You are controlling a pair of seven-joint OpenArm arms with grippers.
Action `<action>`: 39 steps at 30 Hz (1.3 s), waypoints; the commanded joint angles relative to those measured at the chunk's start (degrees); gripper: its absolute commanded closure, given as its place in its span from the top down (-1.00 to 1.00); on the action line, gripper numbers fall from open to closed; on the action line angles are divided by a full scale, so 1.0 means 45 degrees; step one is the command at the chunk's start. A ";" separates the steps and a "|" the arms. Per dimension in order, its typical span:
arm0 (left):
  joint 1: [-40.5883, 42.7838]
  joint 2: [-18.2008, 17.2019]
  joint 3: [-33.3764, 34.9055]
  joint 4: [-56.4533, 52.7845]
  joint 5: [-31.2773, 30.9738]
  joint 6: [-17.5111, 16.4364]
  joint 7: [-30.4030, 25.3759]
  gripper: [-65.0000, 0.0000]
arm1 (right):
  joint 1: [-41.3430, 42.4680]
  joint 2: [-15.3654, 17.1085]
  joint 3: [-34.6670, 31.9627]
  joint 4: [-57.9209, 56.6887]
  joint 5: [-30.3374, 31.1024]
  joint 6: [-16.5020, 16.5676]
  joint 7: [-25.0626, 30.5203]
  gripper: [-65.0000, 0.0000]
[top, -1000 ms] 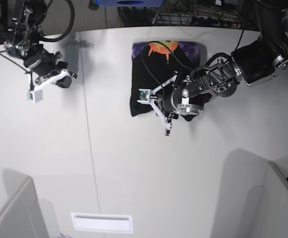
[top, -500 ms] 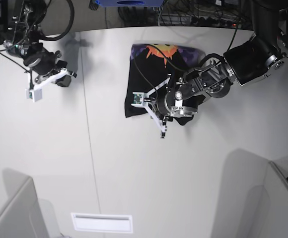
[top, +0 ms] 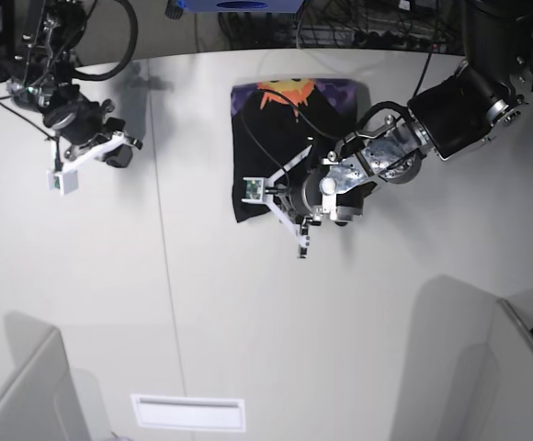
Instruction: Fold the T-shirt properly
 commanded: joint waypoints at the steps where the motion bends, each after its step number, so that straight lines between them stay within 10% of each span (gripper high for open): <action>1: 0.0022 -0.0103 0.0068 -0.0079 0.0282 -0.0250 0.0481 -1.00 | 0.0054 0.0108 0.0043 0.0249 0.0142 0.0093 0.0199 -1.00; 6: -0.0173 -0.0044 0.0048 -0.0059 0.0536 -0.0250 0.0500 -1.00 | -0.0004 0.0108 0.0043 0.0249 0.0142 0.0093 0.0179 -1.00; 13: -0.0408 -0.0083 -0.0674 0.0508 0.0517 -0.0250 0.0520 0.21 | -0.0024 0.0108 0.0043 0.0249 0.0142 0.0093 0.0160 -1.00; 20: -0.1033 -0.0103 -0.2433 0.2363 0.0536 -0.0250 0.0676 0.39 | -0.0004 0.0088 0.0043 0.0249 0.0142 0.0093 0.0160 -1.00; 29: 0.0002 -0.0103 -0.6340 0.6251 0.0497 -0.0250 0.1711 0.32 | -0.0493 0.0186 0.0141 0.0367 0.0142 0.0093 0.0238 -1.00; 34: 0.3499 -0.0122 -1.0227 0.6798 0.0497 -0.0719 0.1672 -1.00 | -0.1665 0.0596 0.0609 0.0621 0.0142 0.0132 0.0257 -1.00; 39: 0.7270 -0.0142 -1.4135 0.6876 -0.0890 -0.1198 0.1594 -1.00 | -0.2778 0.0616 0.1762 0.0679 0.0142 0.0151 0.0257 -1.00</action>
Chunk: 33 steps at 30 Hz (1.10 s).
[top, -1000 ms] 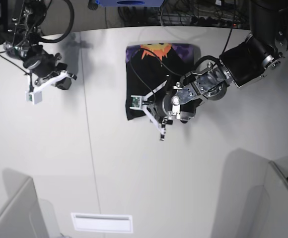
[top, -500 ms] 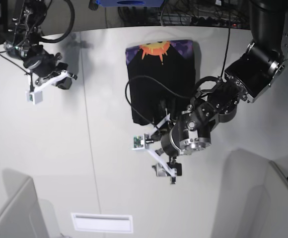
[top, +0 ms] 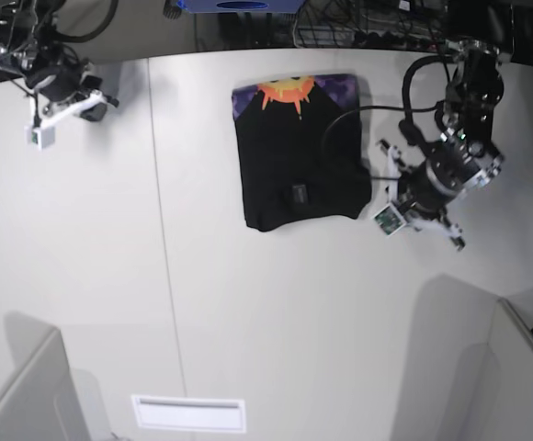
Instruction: Fold the T-shirt properly
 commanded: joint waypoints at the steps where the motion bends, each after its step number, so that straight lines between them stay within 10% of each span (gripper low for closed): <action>1: 0.0484 -0.0269 -0.0821 0.0198 -0.0465 -0.0008 -0.0091 -1.00 | -0.0303 0.0203 0.0448 0.0232 0.0045 0.0015 0.0121 -1.00; 8: 0.6696 -0.1089 -0.5236 0.0198 -0.3474 -0.0008 -0.2201 -1.00 | -0.3155 0.0262 0.1444 0.0213 0.0006 0.1383 0.0062 -1.00; 16: 1.3260 -0.0073 -0.4123 -0.1053 -0.0094 -0.0008 -0.7105 -1.00 | -0.5382 0.0731 -0.0998 -0.0295 -0.1615 0.3532 0.0160 -1.00; 25: 1.0506 0.0610 0.0644 -0.9043 0.1742 0.3147 -1.0699 -1.00 | -0.1827 0.1610 -0.7640 -0.7484 -0.4937 0.3473 0.2211 -1.00; 33: 0.5231 0.0864 0.4415 -1.8791 0.1527 0.3421 -1.4900 -1.00 | 0.1319 -0.0481 -0.9672 -1.7819 -0.5542 0.3473 0.8541 -1.00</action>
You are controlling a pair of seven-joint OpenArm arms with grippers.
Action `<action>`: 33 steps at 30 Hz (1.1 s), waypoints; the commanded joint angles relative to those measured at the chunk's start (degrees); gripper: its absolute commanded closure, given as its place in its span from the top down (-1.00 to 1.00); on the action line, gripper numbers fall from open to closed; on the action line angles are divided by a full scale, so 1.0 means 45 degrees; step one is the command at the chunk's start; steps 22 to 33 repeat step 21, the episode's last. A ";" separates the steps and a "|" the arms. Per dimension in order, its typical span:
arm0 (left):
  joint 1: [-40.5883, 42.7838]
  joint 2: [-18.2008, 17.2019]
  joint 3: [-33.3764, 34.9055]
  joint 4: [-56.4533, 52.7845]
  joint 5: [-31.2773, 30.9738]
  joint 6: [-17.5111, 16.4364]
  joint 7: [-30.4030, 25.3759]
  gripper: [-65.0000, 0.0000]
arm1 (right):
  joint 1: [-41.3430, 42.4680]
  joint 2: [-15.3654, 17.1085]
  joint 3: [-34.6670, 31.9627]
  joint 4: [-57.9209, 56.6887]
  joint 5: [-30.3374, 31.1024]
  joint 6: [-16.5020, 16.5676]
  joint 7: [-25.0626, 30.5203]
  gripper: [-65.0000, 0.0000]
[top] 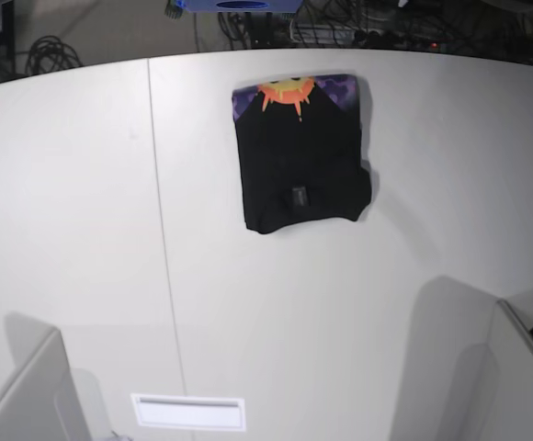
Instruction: Fold the T-shirt properly
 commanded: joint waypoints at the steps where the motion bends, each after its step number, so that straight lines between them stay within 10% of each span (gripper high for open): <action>1: -0.0427 0.0010 0.0425 -0.1636 -0.0076 -0.0037 -0.1146 -1.00 | 0.0365 -0.0128 -0.0182 -0.1455 0.0024 0.0030 0.1328 -1.00; 4: -0.2400 0.0772 0.1519 -0.6110 0.0042 -0.0037 -0.4350 -1.00 | 0.1889 -0.0987 -0.0612 -0.5870 0.0083 0.0030 0.5762 -1.00; 7: -0.3396 0.1065 0.1988 -0.6666 -0.0095 -0.0037 -0.5073 -1.00 | 0.2514 -0.1749 -0.0632 -0.7609 0.0083 0.0030 0.7950 -1.00; 14: -0.3396 0.1182 0.1988 -0.5387 -0.0095 -0.0037 -0.2396 -1.00 | 0.2553 -0.1847 -0.0710 -0.6182 0.0083 0.0010 0.6856 -1.00; 33: -0.3338 0.1358 0.1988 -0.5289 -0.0134 -0.0037 -0.3666 -1.00 | 0.2807 -0.1261 -0.0729 -0.5655 0.0044 0.0010 0.6876 -1.00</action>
